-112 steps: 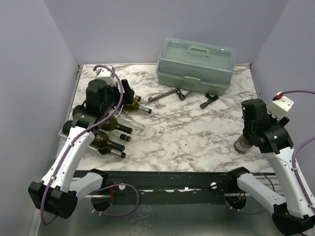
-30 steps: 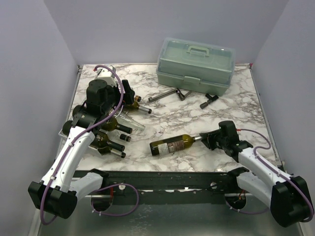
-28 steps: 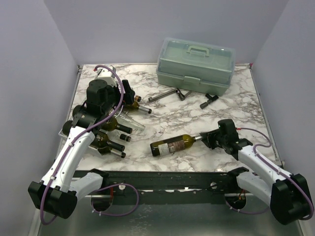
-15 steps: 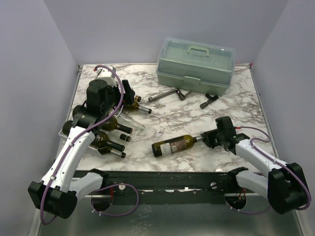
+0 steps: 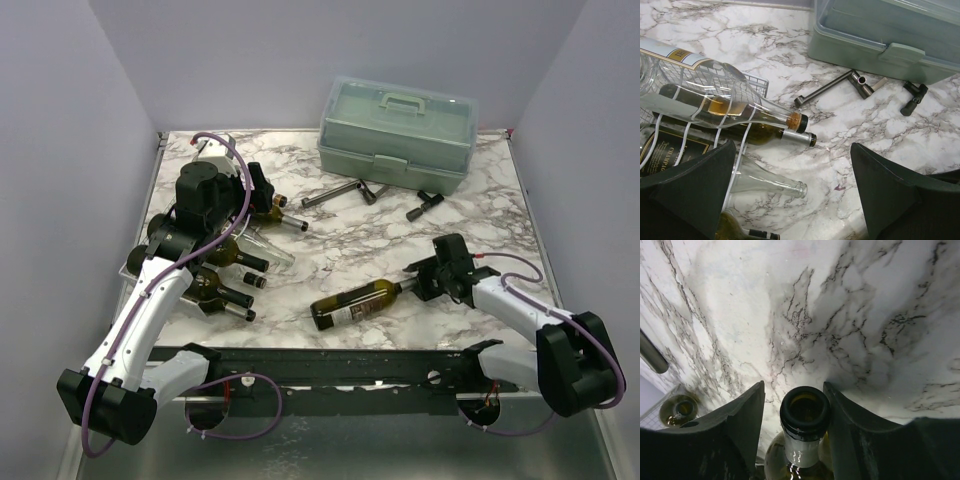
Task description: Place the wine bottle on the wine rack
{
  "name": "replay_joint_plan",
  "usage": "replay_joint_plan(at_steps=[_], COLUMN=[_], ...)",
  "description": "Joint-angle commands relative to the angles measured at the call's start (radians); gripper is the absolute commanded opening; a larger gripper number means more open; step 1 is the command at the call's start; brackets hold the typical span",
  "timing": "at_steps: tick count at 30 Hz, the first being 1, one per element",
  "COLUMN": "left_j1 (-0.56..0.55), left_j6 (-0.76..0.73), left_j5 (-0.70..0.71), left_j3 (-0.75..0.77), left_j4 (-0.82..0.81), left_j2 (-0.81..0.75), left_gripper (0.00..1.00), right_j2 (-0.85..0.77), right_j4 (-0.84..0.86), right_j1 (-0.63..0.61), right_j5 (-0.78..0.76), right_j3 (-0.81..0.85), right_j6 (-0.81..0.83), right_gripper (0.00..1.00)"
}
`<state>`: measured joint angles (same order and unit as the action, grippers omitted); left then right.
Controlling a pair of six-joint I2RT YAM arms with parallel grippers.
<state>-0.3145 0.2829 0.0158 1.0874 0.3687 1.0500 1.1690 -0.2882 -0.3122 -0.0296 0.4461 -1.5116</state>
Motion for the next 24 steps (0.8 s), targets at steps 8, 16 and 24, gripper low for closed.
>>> replay_joint_plan(at_steps=[8,16,24], left_j1=[-0.003,-0.003,-0.003], left_j6=[-0.011,-0.008,-0.004], left_j5=[-0.002,-0.004,-0.036], left_j3=[0.009,0.008,0.009], left_j4=[0.010,0.010,0.009], left_j2=[-0.009,0.000,0.012], left_gripper=[0.99,0.99,0.99], right_j2=[0.008,-0.066,-0.050], right_j4=[-0.022,-0.098,-0.049], right_j1=[0.002,0.001,0.001], right_j5=[0.056,0.135,0.219], right_j3=[0.011,0.115,0.189], right_j6=[0.122,0.289,0.270], right_gripper=[0.22,0.01,0.01])
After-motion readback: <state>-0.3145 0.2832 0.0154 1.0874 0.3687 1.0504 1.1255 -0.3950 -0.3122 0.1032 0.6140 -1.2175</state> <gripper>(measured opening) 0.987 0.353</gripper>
